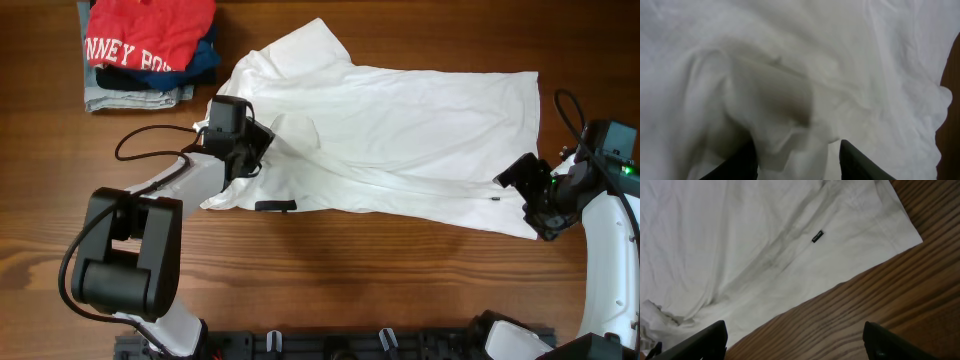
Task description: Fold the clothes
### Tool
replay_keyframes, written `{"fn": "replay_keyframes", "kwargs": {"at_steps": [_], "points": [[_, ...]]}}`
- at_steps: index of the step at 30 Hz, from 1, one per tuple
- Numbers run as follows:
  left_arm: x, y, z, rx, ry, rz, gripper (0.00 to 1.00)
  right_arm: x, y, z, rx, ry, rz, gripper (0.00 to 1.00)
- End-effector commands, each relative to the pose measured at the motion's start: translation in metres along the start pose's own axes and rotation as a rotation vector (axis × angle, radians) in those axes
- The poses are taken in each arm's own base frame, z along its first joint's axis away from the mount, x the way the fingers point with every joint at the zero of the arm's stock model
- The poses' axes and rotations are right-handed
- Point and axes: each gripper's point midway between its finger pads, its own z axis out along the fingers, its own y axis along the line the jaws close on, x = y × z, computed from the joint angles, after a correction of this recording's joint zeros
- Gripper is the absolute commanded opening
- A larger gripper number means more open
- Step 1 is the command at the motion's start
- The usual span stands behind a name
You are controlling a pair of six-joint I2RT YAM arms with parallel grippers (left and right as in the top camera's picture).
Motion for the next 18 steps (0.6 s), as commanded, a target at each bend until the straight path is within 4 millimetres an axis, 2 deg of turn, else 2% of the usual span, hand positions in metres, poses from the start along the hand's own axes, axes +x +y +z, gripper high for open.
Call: {"fn": "replay_keyframes", "kwargs": {"at_steps": [1, 5, 9, 11, 12, 14, 15, 16, 17, 18], "points": [[-0.019, 0.015, 0.003, -0.031, -0.038, -0.037, 0.45, 0.002, -0.004, 0.002, 0.023, 0.000, -0.021, 0.88], [-0.031, 0.013, 0.001, -0.012, -0.063, -0.050, 0.28, 0.002, -0.005, 0.002, 0.024, 0.002, -0.022, 0.88], [-0.040, -0.003, 0.000, 0.053, -0.100, -0.040, 0.08, 0.003, -0.005, 0.002, 0.026, 0.005, -0.022, 0.87], [-0.047, -0.009, -0.001, 0.078, -0.135, -0.036, 0.06, 0.004, -0.005, 0.002, 0.027, 0.008, -0.021, 0.88], [-0.053, -0.013, -0.002, 0.091, -0.163, -0.035, 0.13, 0.004, -0.005, 0.002, 0.027, 0.009, -0.021, 0.88], [-0.062, -0.014, -0.004, 0.089, -0.214, -0.037, 0.16, 0.004, -0.006, 0.002, 0.028, 0.011, -0.020, 0.88], [-0.065, -0.012, -0.005, 0.082, -0.231, -0.037, 0.26, 0.005, -0.006, 0.002, 0.029, 0.012, -0.020, 0.87], [-0.066, -0.012, -0.005, 0.079, -0.236, -0.026, 0.57, 0.005, -0.006, 0.002, 0.030, 0.013, -0.020, 0.87], [-0.066, -0.012, -0.005, 0.075, -0.236, 0.014, 0.78, 0.005, -0.006, 0.002, 0.030, 0.013, -0.019, 0.88], [-0.064, -0.013, -0.004, 0.076, -0.226, 0.059, 0.95, 0.005, -0.006, 0.002, 0.030, 0.014, -0.019, 0.88]]}}
